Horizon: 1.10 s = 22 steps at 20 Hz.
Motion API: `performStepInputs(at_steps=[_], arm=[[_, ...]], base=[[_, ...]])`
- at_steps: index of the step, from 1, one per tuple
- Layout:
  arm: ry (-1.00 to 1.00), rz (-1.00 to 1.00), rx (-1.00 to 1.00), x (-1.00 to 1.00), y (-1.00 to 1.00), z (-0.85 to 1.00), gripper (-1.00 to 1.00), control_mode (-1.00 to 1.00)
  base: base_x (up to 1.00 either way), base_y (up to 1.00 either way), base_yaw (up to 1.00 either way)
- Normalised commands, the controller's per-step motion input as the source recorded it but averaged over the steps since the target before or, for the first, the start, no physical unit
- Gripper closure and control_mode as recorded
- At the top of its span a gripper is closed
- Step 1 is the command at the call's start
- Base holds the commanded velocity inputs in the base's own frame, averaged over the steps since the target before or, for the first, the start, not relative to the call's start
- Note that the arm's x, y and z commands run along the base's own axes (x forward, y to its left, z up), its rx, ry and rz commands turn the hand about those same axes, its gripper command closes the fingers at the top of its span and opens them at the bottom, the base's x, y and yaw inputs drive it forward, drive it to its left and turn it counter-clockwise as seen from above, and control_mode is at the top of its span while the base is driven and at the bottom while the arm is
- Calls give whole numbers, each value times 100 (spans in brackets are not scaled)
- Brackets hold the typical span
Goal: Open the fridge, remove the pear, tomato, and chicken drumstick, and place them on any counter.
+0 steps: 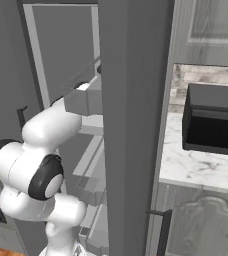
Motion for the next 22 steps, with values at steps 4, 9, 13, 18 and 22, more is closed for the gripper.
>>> performStepInputs(at_steps=[4, 9, 13, 18, 22], arm=[[7, 0, 5, 36, -17, -31, -100, -100], [6, 0, 4, 23, 0, -44, 100, -100], [3, 0, 1, -1, 21, -49, 100, -100], [-27, 0, -5, -54, 41, 25, 100, -100], [-27, 4, -10, -66, 53, 69, 100, -100]], base=[[0, 0, 0], [0, 0, 0], [0, 0, 0], [0, 0, 0], [0, 0, 0]])
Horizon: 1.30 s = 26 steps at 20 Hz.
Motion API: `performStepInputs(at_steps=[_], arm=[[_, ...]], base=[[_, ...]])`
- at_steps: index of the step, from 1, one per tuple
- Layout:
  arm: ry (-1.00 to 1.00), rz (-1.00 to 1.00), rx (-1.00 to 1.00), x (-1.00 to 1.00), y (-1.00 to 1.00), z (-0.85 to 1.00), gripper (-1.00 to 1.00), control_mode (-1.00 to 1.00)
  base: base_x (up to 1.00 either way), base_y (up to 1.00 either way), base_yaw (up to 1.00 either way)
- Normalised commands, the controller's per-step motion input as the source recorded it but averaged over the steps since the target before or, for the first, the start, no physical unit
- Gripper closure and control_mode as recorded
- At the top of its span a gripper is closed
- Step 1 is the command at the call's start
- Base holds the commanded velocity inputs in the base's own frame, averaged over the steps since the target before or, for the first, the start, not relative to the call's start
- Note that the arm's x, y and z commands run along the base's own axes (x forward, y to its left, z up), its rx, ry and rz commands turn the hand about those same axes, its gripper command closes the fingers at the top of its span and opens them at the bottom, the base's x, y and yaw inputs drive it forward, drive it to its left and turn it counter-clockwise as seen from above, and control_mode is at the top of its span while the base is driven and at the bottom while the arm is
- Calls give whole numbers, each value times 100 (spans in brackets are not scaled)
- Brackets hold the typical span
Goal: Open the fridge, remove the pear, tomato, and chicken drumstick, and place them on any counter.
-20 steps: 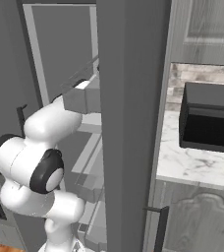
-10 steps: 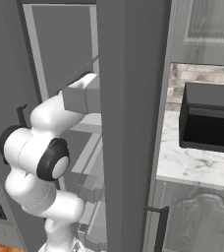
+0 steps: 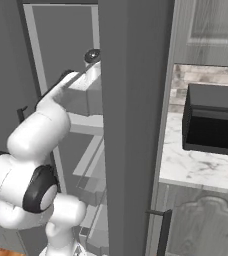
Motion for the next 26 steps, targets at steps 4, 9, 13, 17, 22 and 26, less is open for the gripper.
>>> performStepInputs(at_steps=[4, 9, 13, 17, 22, 26], arm=[[-3, 8, -4, -71, 55, 45, 100, -100], [8, 8, 1, -95, 33, 8, 100, -100], [16, 6, 3, -100, 12, 15, 100, -100], [14, 2, 1, -95, 16, 10, 100, -100], [17, 0, 0, -43, 18, 0, 100, -100], [4, 0, 0, -1, 0, 0, 100, 100]], base=[[0, 0, 0], [0, 0, 0], [0, 0, 0], [0, 0, 0], [0, 0, 0], [-13, 0, 0]])
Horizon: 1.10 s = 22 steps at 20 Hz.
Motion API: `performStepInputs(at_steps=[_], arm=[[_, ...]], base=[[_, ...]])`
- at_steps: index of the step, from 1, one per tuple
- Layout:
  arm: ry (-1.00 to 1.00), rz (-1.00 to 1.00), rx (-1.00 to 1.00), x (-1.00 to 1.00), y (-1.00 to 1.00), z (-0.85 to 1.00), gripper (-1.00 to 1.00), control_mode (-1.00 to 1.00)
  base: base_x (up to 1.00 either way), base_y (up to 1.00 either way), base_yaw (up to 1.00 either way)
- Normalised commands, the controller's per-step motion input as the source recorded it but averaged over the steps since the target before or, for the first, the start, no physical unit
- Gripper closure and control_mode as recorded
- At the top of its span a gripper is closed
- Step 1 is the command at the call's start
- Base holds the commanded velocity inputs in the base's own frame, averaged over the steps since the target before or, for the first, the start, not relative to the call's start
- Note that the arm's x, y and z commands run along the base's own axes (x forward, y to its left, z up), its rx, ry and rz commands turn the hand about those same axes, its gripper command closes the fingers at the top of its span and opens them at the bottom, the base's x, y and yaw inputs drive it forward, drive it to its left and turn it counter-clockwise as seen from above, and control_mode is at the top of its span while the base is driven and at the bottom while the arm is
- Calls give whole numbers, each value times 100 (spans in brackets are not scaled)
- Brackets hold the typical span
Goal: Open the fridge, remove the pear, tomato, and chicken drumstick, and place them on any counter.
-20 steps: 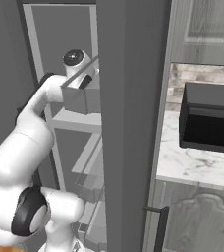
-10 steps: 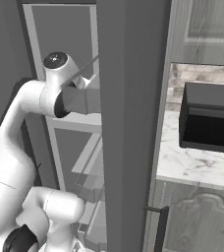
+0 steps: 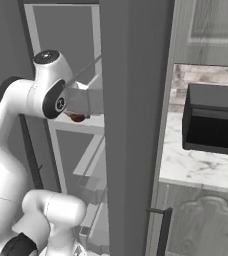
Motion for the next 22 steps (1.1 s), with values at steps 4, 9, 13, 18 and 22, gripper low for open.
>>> performStepInputs(at_steps=[4, 9, 13, 18, 22], arm=[[0, 0, 0, 0, 0, 0, 100, 100], [0, 0, 0, 0, 0, 0, 100, 100], [0, 0, 0, 0, 0, 0, 100, 100], [0, 0, 0, 0, 0, 0, 100, 100], [0, 0, 0, 0, 0, 0, 100, 100]], base=[[-100, 11, -1], [-100, 53, -2], [-91, 69, -18], [-53, 20, -74], [-48, 0, -89]])
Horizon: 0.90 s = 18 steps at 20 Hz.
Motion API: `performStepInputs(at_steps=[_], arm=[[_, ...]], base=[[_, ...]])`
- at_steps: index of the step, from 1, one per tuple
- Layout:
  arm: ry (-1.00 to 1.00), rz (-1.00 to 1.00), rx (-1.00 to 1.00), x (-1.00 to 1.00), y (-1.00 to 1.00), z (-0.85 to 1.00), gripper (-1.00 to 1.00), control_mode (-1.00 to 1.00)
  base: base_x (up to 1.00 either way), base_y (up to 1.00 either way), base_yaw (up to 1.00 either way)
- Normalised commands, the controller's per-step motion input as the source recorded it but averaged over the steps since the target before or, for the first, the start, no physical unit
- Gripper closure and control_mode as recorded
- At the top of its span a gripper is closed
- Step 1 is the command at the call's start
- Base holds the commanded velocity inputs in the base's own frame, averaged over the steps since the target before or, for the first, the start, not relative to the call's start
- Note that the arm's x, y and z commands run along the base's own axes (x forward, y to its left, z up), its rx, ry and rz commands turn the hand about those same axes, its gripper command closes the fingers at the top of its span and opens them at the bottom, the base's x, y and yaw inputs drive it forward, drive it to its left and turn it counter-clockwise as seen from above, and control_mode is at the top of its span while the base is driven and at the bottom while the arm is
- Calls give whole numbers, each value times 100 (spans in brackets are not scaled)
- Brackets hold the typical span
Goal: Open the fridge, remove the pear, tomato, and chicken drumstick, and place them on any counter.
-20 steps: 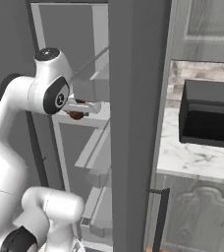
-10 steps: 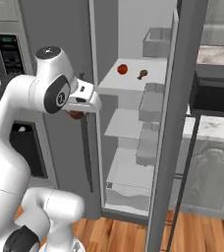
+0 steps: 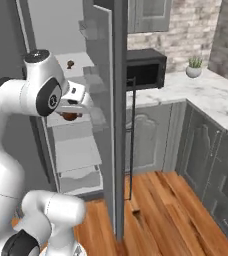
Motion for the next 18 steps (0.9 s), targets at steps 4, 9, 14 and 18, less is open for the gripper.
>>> performStepInputs(at_steps=[4, 9, 14, 18], arm=[[0, 0, 0, 0, 0, 0, 100, 100], [0, 0, 0, 0, 0, 0, 100, 100], [0, 0, 0, 0, 0, 0, 100, 100], [0, 0, 0, 0, 0, 0, 100, 100]], base=[[-58, 1, -87], [-54, -1, -81], [3, -24, -66], [100, -25, -17]])
